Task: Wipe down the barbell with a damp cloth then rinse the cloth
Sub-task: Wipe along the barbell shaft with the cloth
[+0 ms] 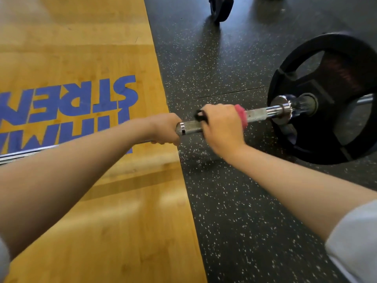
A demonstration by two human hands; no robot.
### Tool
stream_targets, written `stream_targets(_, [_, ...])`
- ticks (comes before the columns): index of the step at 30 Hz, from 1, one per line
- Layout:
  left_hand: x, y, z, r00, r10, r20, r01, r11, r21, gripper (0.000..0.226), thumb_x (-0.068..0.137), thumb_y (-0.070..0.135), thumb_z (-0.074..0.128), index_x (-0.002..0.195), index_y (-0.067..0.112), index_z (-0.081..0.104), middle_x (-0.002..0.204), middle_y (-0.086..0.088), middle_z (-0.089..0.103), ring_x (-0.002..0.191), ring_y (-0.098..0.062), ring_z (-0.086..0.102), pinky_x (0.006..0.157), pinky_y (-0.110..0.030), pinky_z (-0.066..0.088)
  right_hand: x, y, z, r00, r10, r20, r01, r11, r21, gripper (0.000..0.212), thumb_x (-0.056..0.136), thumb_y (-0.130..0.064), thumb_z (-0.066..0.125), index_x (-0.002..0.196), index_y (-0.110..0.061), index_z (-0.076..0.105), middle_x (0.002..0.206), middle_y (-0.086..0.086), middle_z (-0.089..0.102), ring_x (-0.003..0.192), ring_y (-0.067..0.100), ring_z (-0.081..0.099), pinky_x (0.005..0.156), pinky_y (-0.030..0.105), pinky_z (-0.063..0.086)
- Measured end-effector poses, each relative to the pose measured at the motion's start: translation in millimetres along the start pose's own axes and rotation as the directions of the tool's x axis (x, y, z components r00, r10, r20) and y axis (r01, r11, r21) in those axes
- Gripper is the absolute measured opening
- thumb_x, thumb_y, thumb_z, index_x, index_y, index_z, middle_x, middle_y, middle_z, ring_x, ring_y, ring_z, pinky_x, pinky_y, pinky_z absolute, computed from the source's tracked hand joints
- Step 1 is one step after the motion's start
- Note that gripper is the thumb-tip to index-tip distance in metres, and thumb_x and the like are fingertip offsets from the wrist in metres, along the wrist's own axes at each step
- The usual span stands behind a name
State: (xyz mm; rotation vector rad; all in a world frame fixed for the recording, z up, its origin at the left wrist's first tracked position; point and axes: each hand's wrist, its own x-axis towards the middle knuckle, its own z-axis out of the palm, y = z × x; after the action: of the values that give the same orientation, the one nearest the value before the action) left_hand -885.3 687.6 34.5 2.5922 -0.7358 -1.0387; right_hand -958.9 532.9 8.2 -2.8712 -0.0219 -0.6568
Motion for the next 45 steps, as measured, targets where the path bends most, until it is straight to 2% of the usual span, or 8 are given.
stream_targets(4, [-2, 0, -13, 0.978, 0.044, 0.205, -0.004, 0.982, -0.191, 0.025, 0.086, 0.001, 0.059, 0.064, 0.01, 0.052, 0.057, -0.001, 0.046, 0.044, -0.013, 0.041, 0.046, -0.026, 0.037, 2, -48, 17, 0.995, -0.087, -0.044, 0.092, 0.986, 0.136, 0.017, 0.076, -0.02, 0.047, 0.072, -0.009, 0.06, 0.065, 0.006, 0.06, 0.061, 0.026, 0.055, 0.066, 0.033, 0.029])
stream_targets(7, [-9, 3, -1, 0.993, 0.033, -0.111, -0.03, 0.999, 0.027, 0.012, 0.083, 0.019, 0.064, 0.075, 0.015, 0.056, 0.065, 0.0, 0.054, 0.056, -0.019, 0.049, 0.05, -0.026, 0.038, 2, -31, 11, 0.983, -0.182, -0.026, 0.184, 0.98, 0.082, 0.025, 0.075, -0.023, 0.043, 0.078, -0.009, 0.064, 0.067, 0.004, 0.062, 0.061, 0.025, 0.057, 0.064, 0.031, 0.03])
stream_targets(10, [-15, -1, 31, 0.819, 0.207, -0.536, 0.039, 0.911, 0.411, 0.018, 0.081, 0.019, 0.059, 0.096, 0.016, 0.049, 0.074, 0.001, 0.054, 0.065, -0.025, 0.05, 0.046, -0.026, 0.023, 1, 6, 0, 0.983, -0.162, 0.09, 0.156, 0.985, 0.067, 0.031, 0.08, -0.028, 0.043, 0.092, -0.01, 0.065, 0.078, 0.006, 0.066, 0.069, 0.029, 0.06, 0.068, 0.037, 0.042])
stream_targets(18, [-10, -3, 45, 0.709, 0.353, -0.61, 0.032, 0.849, 0.528, 0.024, 0.089, 0.027, 0.063, 0.092, 0.01, 0.047, 0.06, -0.001, 0.047, 0.05, -0.024, 0.042, 0.04, -0.026, 0.015, 0, 91, -32, 0.99, 0.105, 0.099, -0.097, 0.992, -0.084, 0.013, 0.094, -0.014, 0.051, 0.089, -0.004, 0.058, 0.076, 0.012, 0.057, 0.074, 0.034, 0.053, 0.07, 0.034, 0.027])
stream_targets(24, [-4, 8, 13, 0.975, 0.083, -0.204, -0.035, 0.973, 0.228, 0.022, 0.089, 0.037, 0.062, 0.087, 0.02, 0.049, 0.073, 0.001, 0.055, 0.067, -0.022, 0.053, 0.053, -0.029, 0.04, -4, 13, -5, 0.999, 0.012, 0.035, -0.012, 1.0, 0.019, 0.01, 0.085, -0.019, 0.055, 0.086, -0.012, 0.062, 0.078, 0.007, 0.064, 0.074, 0.028, 0.056, 0.073, 0.039, 0.034])
stream_targets(28, [2, 5, -11, 0.974, 0.084, 0.208, -0.048, 0.984, -0.169, 0.021, 0.088, 0.004, 0.051, 0.069, 0.01, 0.049, 0.061, -0.004, 0.047, 0.045, -0.014, 0.041, 0.046, -0.027, 0.038, -2, -43, 16, 0.999, -0.036, -0.008, 0.036, 0.997, 0.073, 0.025, 0.078, -0.026, 0.041, 0.077, -0.011, 0.06, 0.068, 0.004, 0.061, 0.064, 0.026, 0.055, 0.067, 0.035, 0.028])
stream_targets(38, [-5, 2, 7, 0.972, 0.155, -0.179, -0.146, 0.987, 0.061, 0.032, 0.077, 0.041, 0.075, 0.079, 0.025, 0.048, 0.076, 0.007, 0.053, 0.065, -0.012, 0.05, 0.058, -0.03, 0.039, 6, 51, -11, 0.989, -0.078, 0.127, 0.085, 0.995, -0.046, 0.014, 0.088, -0.023, 0.055, 0.088, -0.01, 0.061, 0.076, 0.01, 0.064, 0.066, 0.032, 0.055, 0.063, 0.033, 0.027])
stream_targets(45, [1, -1, -12, 0.962, -0.048, 0.269, 0.098, 0.979, -0.176, 0.02, 0.084, 0.018, 0.072, 0.082, 0.01, 0.054, 0.059, -0.002, 0.055, 0.045, -0.017, 0.051, 0.048, -0.028, 0.044, 4, 98, -26, 0.989, 0.129, 0.074, -0.118, 0.984, -0.135, 0.022, 0.097, -0.023, 0.047, 0.089, -0.005, 0.058, 0.078, 0.018, 0.062, 0.07, 0.034, 0.055, 0.069, 0.04, 0.037])
